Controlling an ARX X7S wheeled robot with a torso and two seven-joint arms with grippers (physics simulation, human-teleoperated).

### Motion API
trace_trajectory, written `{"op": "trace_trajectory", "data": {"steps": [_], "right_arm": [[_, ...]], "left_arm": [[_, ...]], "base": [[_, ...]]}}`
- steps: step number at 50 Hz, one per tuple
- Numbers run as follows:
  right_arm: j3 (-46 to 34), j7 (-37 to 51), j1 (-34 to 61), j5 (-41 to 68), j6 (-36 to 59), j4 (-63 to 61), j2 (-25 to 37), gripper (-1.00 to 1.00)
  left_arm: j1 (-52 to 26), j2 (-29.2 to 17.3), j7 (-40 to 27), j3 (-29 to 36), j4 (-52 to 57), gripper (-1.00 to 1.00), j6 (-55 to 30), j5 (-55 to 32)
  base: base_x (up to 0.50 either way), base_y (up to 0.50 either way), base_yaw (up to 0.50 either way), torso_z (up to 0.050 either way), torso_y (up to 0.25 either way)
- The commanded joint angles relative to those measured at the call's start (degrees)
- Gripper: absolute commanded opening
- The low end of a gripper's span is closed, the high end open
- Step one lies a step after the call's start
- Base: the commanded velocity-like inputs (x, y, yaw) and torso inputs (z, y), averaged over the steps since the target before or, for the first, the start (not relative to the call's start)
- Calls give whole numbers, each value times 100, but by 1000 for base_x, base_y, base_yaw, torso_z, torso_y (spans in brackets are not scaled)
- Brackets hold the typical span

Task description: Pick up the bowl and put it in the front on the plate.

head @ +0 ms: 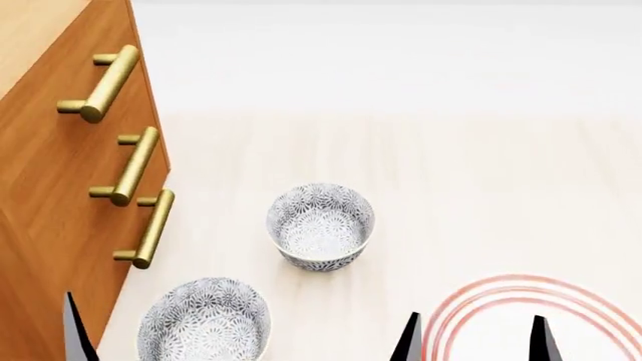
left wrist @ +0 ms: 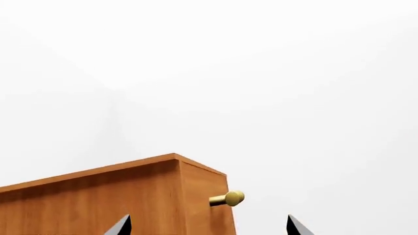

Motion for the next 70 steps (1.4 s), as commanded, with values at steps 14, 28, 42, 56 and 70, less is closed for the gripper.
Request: {"op": "trace_trajectory", "data": {"steps": [14,28,42,56,70], "right_arm": [[-8,34,7,-35,42,14,23,100],[-42,104,52,-41,178,-15,73,100],[-37,662,1139,179,2536,-1100,312,100],[-225,1099,3589,1950,6790,-1205,580,100],[-388,1157,4727,2457,7949,-59,320,100]], "left_arm": [[-7,21,-65,46,37,100,-261,280],[26,-97,-140,164,15,100,70,211],[1,-144,-174,204,-17,100,15,167],[-24,-191,-182,279,-80,100,-9,94],[-32,-226,-183,348,-83,100,-67,34]], "base": [[0,0,0,0,-250],[0,0,0,0,-176],[0,0,0,0,0],[0,0,0,0,0],[0,0,0,0,0]]}}
